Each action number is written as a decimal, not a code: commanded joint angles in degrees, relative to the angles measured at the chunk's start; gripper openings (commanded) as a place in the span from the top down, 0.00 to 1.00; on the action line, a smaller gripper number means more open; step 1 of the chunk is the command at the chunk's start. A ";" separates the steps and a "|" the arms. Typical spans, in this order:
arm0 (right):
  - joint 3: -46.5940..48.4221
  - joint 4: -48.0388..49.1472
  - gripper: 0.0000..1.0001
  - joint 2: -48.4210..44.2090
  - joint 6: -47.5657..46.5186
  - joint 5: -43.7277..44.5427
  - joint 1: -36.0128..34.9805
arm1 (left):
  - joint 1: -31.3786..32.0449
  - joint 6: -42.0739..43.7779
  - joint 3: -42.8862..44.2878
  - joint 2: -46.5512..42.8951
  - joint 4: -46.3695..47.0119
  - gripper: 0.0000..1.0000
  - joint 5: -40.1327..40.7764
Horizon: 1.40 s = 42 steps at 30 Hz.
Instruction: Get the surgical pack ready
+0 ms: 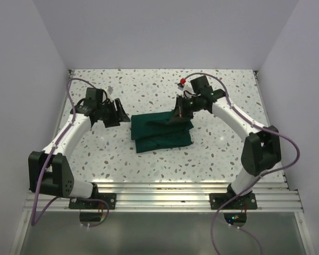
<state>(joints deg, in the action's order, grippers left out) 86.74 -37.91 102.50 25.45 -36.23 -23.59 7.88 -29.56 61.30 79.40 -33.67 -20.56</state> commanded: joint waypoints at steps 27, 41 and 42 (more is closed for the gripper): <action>-8.10 -0.42 0.53 -3.56 0.91 -1.56 1.53 | 4.25 -3.13 -0.12 12.98 11.61 0.58 -20.40; -20.64 -8.92 0.56 -5.97 -6.72 6.06 8.74 | 4.25 8.99 -6.46 11.58 1.77 0.59 -5.38; -20.99 -9.80 0.56 -6.69 -6.73 6.60 8.92 | 4.25 9.17 -5.67 8.61 0.11 0.57 -3.98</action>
<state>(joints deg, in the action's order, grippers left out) 66.17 -43.53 102.61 22.04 -33.56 -15.99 12.08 -24.36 54.41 95.44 -30.30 -30.26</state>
